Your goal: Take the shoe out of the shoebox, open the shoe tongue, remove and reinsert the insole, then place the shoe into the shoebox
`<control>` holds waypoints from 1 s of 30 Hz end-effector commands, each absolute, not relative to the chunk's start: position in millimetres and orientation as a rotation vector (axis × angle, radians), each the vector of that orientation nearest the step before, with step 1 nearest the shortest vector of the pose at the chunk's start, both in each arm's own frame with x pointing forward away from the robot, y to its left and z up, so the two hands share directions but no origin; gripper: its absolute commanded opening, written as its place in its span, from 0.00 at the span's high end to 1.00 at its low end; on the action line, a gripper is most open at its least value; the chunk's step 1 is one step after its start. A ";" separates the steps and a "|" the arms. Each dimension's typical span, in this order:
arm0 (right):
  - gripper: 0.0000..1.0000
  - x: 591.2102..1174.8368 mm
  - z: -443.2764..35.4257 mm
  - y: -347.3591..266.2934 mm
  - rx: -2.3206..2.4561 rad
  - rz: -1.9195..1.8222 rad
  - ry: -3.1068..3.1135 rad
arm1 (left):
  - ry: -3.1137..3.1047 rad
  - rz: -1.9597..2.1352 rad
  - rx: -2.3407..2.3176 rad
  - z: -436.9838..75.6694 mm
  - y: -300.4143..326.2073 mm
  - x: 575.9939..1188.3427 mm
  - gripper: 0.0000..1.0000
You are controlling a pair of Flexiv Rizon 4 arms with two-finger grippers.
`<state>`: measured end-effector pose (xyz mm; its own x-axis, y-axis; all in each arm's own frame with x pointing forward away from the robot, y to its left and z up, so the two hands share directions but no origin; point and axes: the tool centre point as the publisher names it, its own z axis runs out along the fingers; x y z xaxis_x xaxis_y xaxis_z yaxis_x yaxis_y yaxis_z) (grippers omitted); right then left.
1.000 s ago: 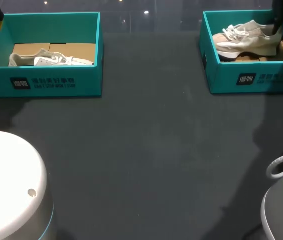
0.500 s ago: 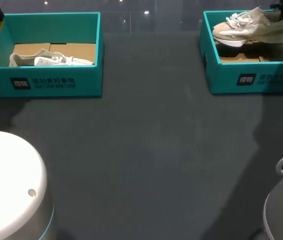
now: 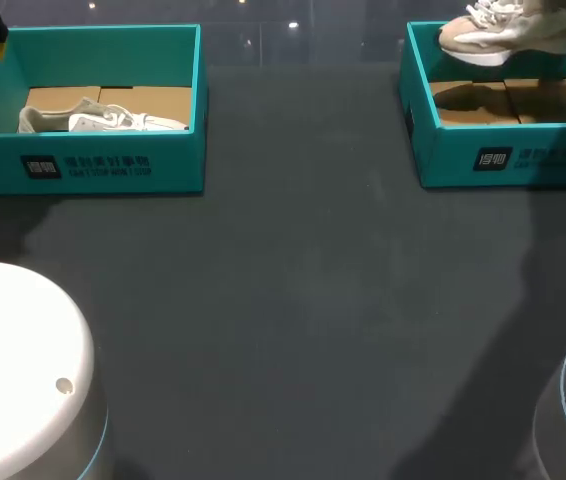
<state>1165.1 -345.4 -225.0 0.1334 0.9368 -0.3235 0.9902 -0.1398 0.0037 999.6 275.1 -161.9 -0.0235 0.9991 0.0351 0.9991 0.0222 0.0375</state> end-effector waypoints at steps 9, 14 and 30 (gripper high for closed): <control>1.00 1142.6 -148.3 -322.3 2.185 -0.346 1.879 | 2.245 0.085 2.195 -161.5 275.2 998.7 0.00; 1.00 1134.8 -126.4 -306.7 2.175 -0.346 1.874 | 2.245 0.085 2.195 -161.5 275.2 998.7 0.00; 1.00 1062.8 -94.6 -215.7 2.137 -0.328 1.839 | 2.245 0.085 2.195 -161.5 275.2 998.7 0.00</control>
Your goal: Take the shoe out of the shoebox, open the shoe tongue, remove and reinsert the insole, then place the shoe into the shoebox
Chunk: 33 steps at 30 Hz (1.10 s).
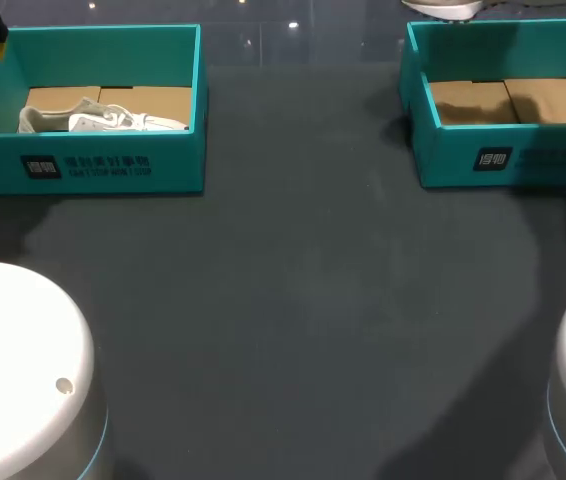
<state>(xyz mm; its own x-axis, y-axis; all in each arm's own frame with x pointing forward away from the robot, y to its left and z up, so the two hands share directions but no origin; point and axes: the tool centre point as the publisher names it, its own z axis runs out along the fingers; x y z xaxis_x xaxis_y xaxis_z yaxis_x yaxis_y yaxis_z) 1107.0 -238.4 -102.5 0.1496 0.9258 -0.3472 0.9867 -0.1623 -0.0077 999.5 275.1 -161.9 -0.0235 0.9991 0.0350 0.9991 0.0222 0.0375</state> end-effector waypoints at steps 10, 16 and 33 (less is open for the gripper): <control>1.00 966.5 -98.5 -165.3 2.105 -0.333 1.839 | 2.245 0.085 2.195 -161.5 275.2 998.7 0.00; 1.00 906.1 -109.8 -147.7 2.080 -0.292 1.849 | 2.245 0.085 2.195 -161.5 275.2 998.7 0.00; 1.00 809.7 -139.8 -87.1 2.076 -0.212 1.827 | 2.245 0.085 2.195 -161.5 275.2 998.7 0.00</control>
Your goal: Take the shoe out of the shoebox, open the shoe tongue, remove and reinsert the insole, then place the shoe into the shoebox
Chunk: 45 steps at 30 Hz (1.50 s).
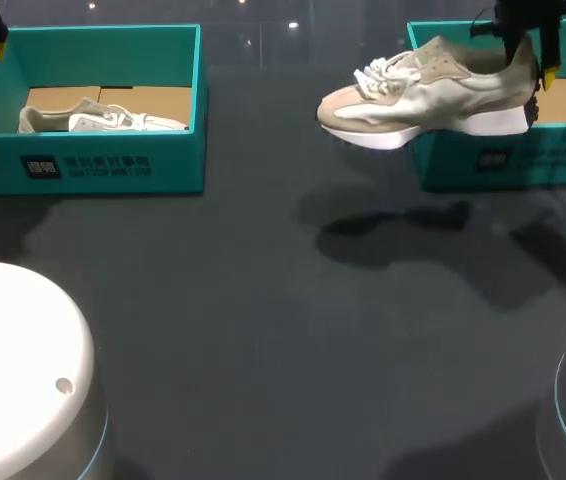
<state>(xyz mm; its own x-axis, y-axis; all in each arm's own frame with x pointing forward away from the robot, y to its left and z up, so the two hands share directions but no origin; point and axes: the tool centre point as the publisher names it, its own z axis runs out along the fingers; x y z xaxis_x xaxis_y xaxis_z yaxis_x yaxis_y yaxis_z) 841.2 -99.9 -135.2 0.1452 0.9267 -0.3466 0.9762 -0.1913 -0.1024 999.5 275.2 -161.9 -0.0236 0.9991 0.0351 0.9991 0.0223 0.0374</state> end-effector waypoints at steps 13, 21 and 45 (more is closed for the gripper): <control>1.00 783.0 -172.6 -54.2 2.150 -0.207 1.796 | 2.245 0.085 2.195 -161.5 275.2 998.7 0.00; 1.00 785.3 -200.8 -27.1 2.155 -0.269 1.802 | 2.245 0.085 2.195 -161.5 275.2 998.7 0.00; 1.00 762.1 -251.2 20.1 2.147 -0.307 1.701 | 2.245 0.085 2.195 -161.5 275.2 998.7 0.00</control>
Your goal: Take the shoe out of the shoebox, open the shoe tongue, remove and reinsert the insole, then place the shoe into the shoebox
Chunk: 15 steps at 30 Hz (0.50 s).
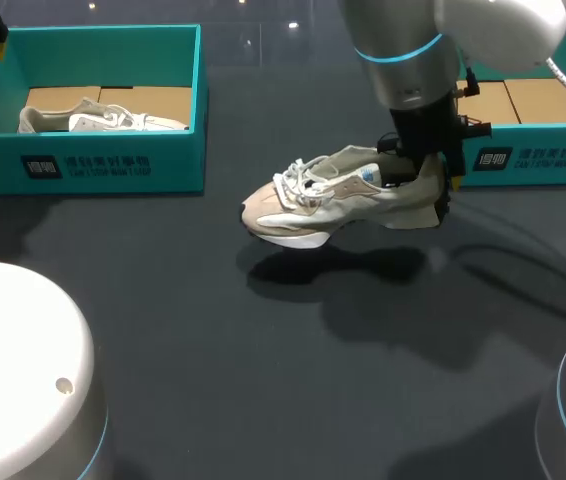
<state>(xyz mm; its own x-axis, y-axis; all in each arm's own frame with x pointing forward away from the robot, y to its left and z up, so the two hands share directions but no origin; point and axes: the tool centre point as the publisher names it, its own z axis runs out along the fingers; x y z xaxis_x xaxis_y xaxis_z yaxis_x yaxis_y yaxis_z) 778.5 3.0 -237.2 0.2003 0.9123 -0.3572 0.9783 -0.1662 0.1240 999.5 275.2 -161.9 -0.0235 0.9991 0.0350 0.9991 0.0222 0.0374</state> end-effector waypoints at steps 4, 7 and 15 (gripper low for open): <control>1.00 737.9 -272.8 28.2 2.172 -0.283 1.679 | 2.245 0.085 2.195 -161.5 275.2 998.7 0.00; 1.00 727.6 -285.3 34.4 2.162 -0.274 1.697 | 2.245 0.085 2.195 -161.5 275.2 998.7 0.00; 1.00 714.6 -317.7 42.6 2.176 -0.213 1.721 | 2.245 0.085 2.195 -161.5 275.2 998.7 0.00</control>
<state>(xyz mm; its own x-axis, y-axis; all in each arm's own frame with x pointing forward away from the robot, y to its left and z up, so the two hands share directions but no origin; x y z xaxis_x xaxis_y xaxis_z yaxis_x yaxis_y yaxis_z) 717.9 46.4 -304.5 0.2483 0.9028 -0.3510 0.9642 -0.1957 0.1789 999.6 275.1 -161.9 -0.0233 0.9991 0.0351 0.9991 0.0220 0.0375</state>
